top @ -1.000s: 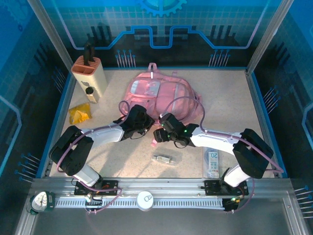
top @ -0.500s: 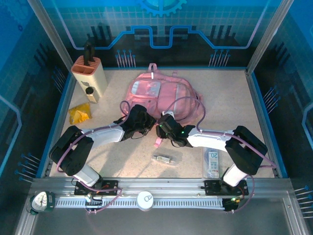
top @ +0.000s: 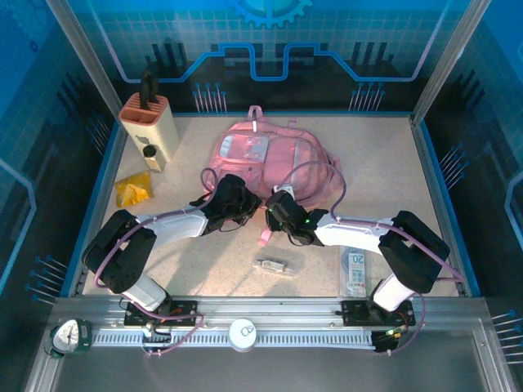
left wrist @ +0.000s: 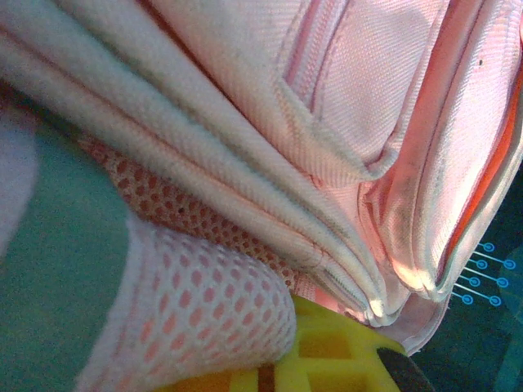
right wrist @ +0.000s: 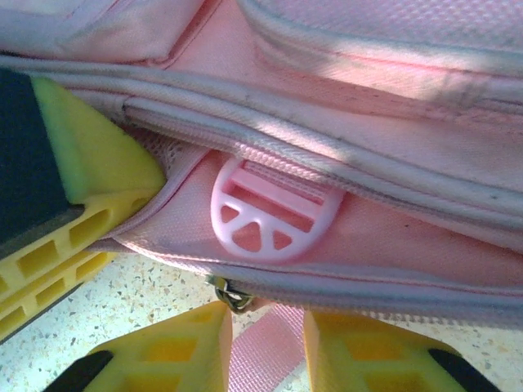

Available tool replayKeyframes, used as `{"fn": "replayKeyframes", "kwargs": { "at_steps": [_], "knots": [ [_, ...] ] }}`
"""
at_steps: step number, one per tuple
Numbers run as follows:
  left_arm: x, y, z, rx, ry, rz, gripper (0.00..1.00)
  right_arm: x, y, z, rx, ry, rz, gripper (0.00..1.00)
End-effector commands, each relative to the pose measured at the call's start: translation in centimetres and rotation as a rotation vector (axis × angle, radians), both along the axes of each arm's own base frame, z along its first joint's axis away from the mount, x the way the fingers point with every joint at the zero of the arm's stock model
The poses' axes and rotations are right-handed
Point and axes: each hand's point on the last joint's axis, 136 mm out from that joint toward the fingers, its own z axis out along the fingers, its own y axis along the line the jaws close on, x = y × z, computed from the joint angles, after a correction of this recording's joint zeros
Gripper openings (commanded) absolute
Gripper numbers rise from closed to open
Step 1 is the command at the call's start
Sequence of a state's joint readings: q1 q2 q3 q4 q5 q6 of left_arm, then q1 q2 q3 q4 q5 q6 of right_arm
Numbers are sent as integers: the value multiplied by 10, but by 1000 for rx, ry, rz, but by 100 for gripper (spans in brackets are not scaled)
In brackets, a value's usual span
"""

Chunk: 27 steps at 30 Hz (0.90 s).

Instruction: Pack the student bag

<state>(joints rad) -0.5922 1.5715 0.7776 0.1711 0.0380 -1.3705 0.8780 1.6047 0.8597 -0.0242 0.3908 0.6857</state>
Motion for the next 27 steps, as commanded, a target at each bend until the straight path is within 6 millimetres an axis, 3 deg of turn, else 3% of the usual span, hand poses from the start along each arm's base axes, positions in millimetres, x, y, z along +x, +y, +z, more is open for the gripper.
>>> {"fn": "replayKeyframes", "kwargs": {
  "at_steps": [1, 15, 27],
  "knots": [
    [7, -32, 61, -131, -146, -97, 0, 11, 15, 8, 23, -28, 32, 27],
    [9, -33, 64, -127, -159, -100, 0, 29, 15, 13, -55, -94, 33, 28],
    [9, -19, 61, -48, -171, -84, 0, 21, -5, 9, -107, -88, -26, 4]
  ]
}}
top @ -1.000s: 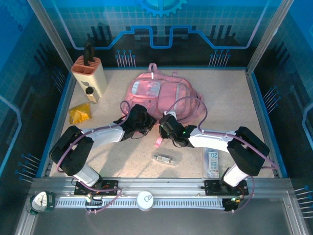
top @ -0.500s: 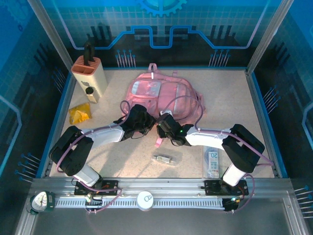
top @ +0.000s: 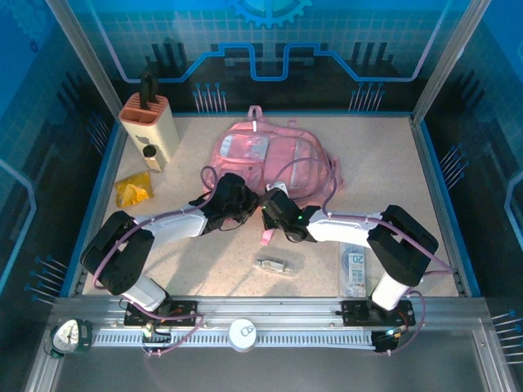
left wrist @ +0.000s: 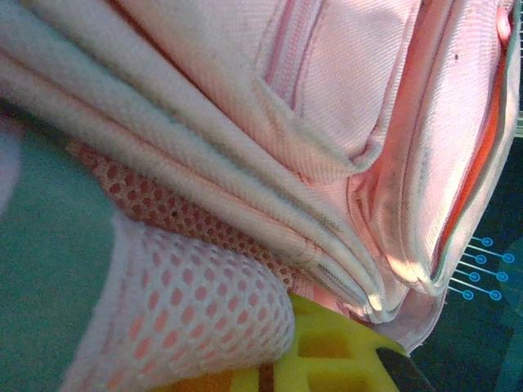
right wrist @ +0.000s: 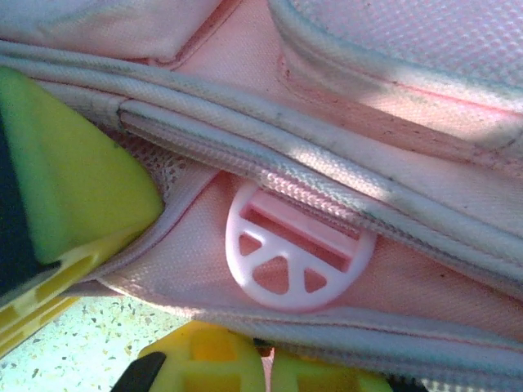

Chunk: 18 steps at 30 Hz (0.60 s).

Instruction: Pack the student bag

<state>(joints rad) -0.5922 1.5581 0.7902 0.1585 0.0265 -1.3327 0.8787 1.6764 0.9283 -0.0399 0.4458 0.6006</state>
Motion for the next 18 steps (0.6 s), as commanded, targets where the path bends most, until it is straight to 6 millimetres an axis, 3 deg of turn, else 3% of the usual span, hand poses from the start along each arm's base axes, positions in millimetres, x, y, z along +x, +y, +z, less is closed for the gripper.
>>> {"fn": "replayKeyframes", "kwargs": {
  "at_steps": [1, 5, 12, 15, 18],
  "knots": [
    [7, -17, 53, -64, -132, -67, 0, 4, -12, 13, -10, -44, -50, 3],
    [11, -3, 51, -54, -132, -44, 0, -5, -23, 14, -20, -29, -53, 0],
    [21, 42, 43, 9, -120, 4, 0, -24, -76, -4, -111, 17, -101, 0],
    [27, 62, 38, 53, -122, 11, 0, -24, -102, -11, -70, 67, -148, 0],
    [34, 80, 30, 123, -92, -4, 0, -21, -115, -8, -55, 55, -144, 0]
  ]
}}
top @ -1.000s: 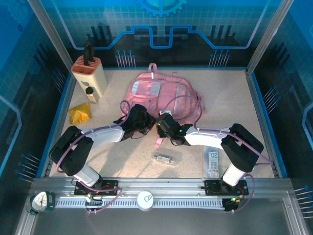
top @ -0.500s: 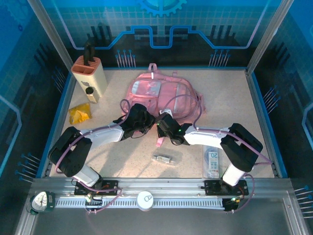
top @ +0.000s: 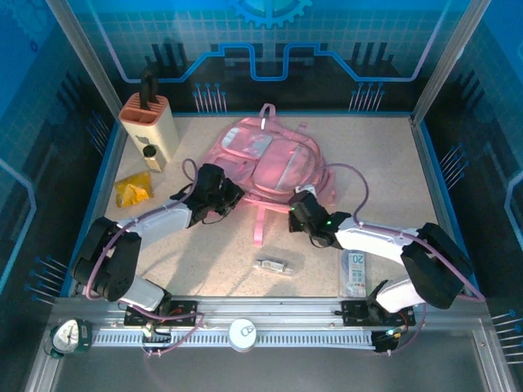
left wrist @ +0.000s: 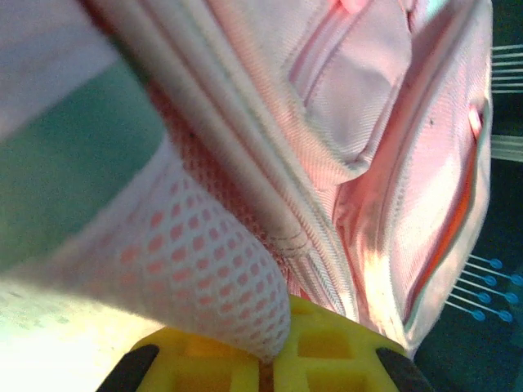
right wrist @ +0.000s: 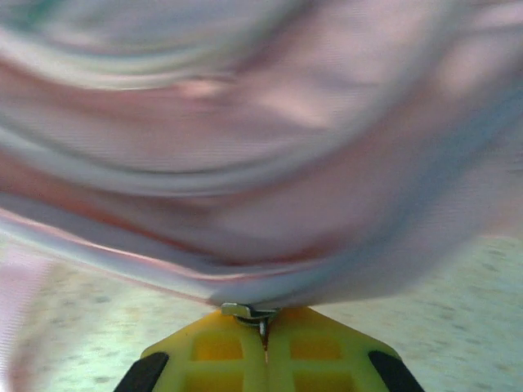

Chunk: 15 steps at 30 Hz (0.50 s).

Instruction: Pack the student bag

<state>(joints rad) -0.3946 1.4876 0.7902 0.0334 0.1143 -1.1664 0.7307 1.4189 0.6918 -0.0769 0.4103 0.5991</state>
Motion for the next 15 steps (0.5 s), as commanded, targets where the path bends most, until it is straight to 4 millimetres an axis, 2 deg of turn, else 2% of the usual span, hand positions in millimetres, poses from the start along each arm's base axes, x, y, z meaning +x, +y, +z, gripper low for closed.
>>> {"fn": "replayKeyframes", "kwargs": {
  "at_steps": [1, 4, 8, 10, 12, 15],
  "knots": [
    [19, 20, 21, 71, -78, -25, 0, -5, -28, -4, -94, 6, -9, 0],
    [29, 29, 18, 111, -90, -16, 0, -3, -24, -4, -114, 2, 28, 0],
    [43, 22, 23, 140, -125, -78, 0, -10, 21, -5, -27, 2, 179, 0],
    [46, 17, 24, 150, -135, -117, 8, -15, 42, -6, -14, 9, 236, 0],
    [42, 11, 22, 129, -138, -147, 14, -18, 52, -9, -3, 23, 263, 0],
    [24, 5, 15, 85, -113, -165, 33, -17, 45, -15, -26, 21, 243, 0]
  ]
}}
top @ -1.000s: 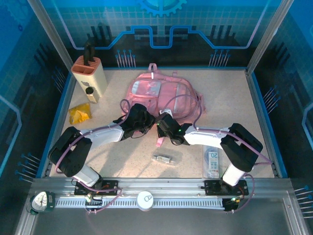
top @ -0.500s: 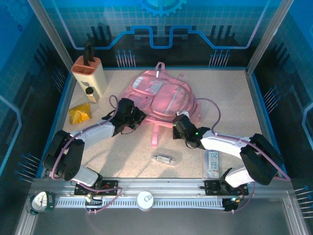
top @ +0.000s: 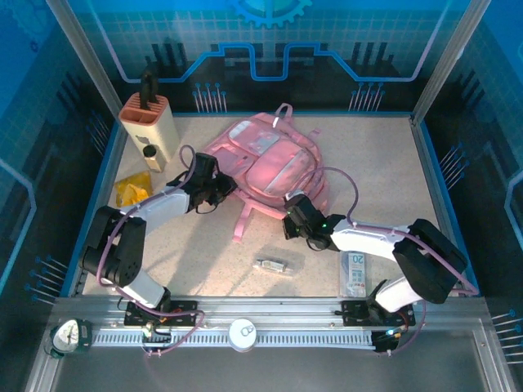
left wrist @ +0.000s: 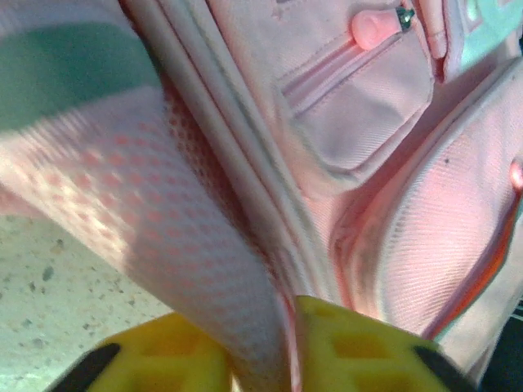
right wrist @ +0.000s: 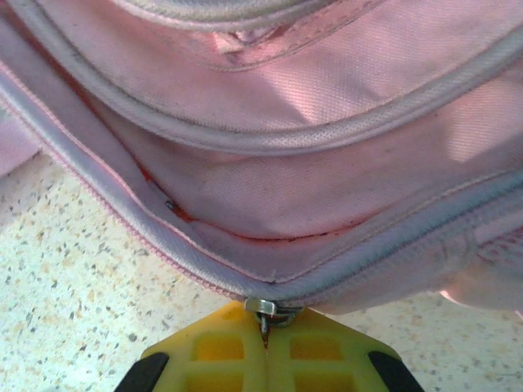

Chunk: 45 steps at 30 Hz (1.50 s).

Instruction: Pack the student bag

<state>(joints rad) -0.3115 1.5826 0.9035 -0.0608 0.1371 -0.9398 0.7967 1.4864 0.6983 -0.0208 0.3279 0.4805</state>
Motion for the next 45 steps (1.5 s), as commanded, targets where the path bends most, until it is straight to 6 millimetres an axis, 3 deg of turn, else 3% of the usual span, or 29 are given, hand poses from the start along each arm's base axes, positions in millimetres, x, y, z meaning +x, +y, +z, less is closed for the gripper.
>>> {"fn": "replayKeyframes", "kwargs": {
  "at_steps": [1, 7, 10, 17, 22, 28, 33, 45],
  "knots": [
    [-11, -21, 19, -72, -69, -83, 39, -2, 5, -1, -1, 2, 26, 0],
    [-60, -54, 5, -194, -7, -30, 57, -4, 7, -10, 27, 40, 36, 0],
    [-70, -71, 4, -268, -1, 16, 64, -4, 10, -11, 32, 50, 42, 0],
    [-65, -121, -3, -335, 20, 8, 64, 2, 8, -10, 20, 54, -3, 0],
    [-56, -138, -21, -346, 55, 25, 57, 0, 11, -7, 34, 46, 6, 0],
    [-40, -136, -24, -287, 28, 51, 33, -1, 5, -12, 3, 57, -4, 0],
    [-39, -117, -24, -215, 17, 53, 1, 3, -15, -5, -34, 37, -59, 0],
    [-53, -50, 1, -34, -22, 3, 0, 35, -97, -7, -110, 97, -307, 0]
  ]
}}
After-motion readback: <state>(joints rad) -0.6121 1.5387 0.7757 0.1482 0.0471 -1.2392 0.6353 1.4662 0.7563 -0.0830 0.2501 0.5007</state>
